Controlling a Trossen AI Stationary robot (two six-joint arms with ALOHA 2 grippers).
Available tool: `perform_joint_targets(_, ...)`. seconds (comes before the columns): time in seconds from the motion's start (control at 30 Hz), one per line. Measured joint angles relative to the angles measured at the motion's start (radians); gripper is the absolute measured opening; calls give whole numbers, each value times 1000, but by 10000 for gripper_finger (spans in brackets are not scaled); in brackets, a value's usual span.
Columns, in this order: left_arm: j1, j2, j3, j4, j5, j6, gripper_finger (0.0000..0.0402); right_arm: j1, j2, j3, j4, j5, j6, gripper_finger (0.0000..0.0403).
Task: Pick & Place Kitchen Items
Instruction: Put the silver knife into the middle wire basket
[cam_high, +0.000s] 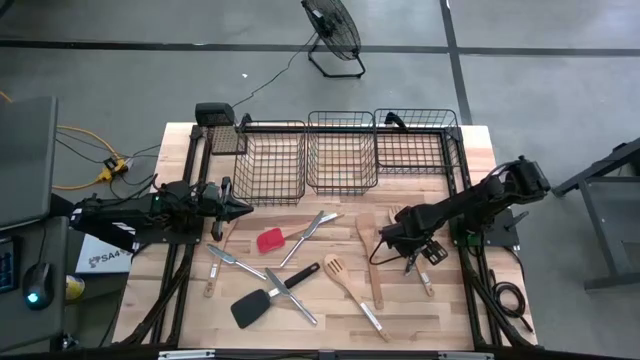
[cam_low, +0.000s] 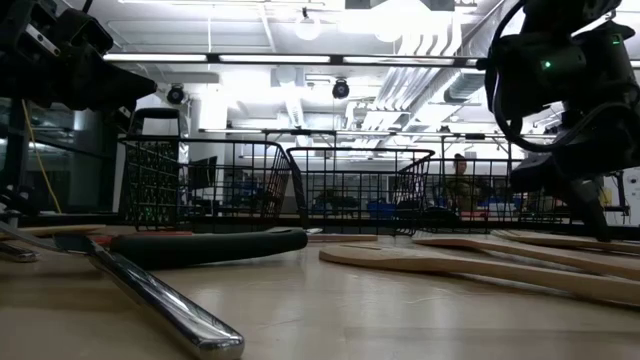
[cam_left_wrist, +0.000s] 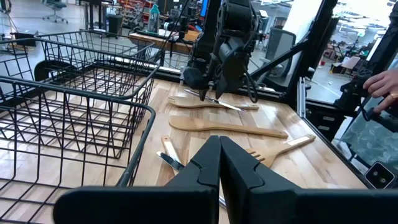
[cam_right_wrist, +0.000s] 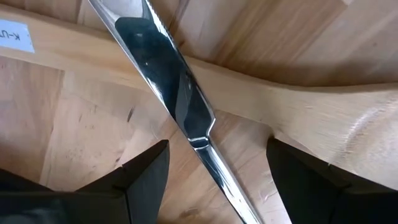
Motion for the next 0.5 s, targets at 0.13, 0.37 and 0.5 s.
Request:
perform_joint_targets(0.13,0,0,0,0,0,0,0,0,-2,-21,38,-21,52,263)
perform_joint_targets(0.37,0,0,0,0,0,0,0,0,-2,-30,49,-22,74,263)
perform_joint_targets(0.5,0,0,0,0,0,0,0,0,-2,-31,49,-14,82,263)
